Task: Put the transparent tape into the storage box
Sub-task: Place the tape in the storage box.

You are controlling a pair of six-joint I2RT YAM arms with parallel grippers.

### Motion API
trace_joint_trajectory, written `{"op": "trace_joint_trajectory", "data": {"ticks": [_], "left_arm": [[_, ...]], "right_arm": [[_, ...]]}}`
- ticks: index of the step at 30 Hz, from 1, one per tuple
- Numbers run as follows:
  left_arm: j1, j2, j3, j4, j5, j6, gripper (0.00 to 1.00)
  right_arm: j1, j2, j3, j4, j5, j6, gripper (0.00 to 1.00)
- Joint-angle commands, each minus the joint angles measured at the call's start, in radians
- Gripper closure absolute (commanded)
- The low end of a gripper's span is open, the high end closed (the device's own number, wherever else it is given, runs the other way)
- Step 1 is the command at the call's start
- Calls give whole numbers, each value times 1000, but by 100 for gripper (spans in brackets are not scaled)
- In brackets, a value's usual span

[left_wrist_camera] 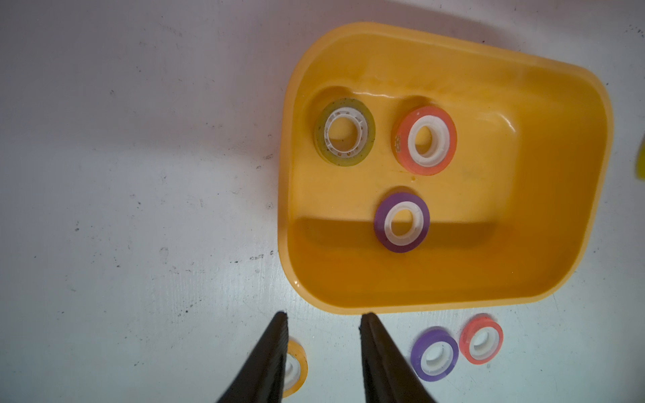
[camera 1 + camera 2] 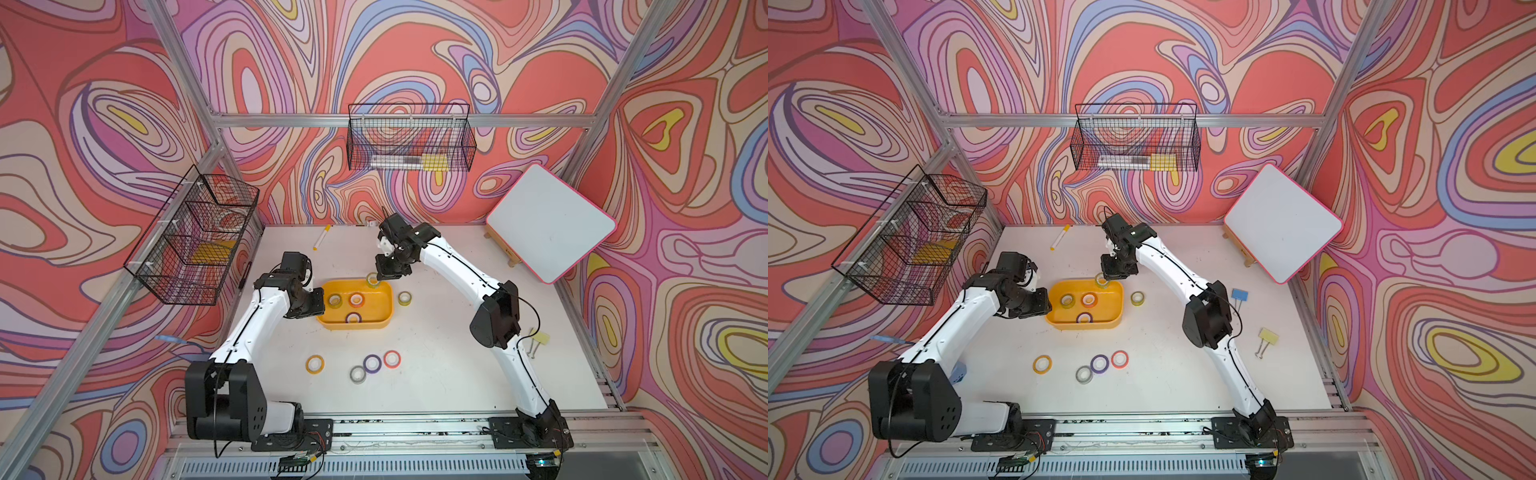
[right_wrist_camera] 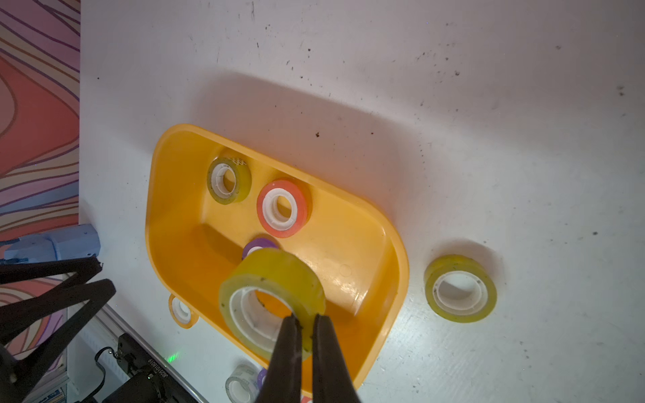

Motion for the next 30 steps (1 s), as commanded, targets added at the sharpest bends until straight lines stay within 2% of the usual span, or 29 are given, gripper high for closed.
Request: {"op": "trace_joint_trajectory", "data": {"ticks": [1, 10, 22, 30], "left_arm": [[-2, -21, -6, -21, 12, 4, 60], [-2, -12, -6, -20, 17, 4, 60], [-2, -4, -5, -21, 20, 4, 60], [-2, -2, -6, -21, 25, 4, 60]], "right_arm": [[11, 19, -7, 41, -23, 28, 92], [27, 44, -74, 76, -34, 42, 92], [28, 134, -30, 78, -37, 63, 92], [20, 145, -22, 66, 12, 90, 91]]}}
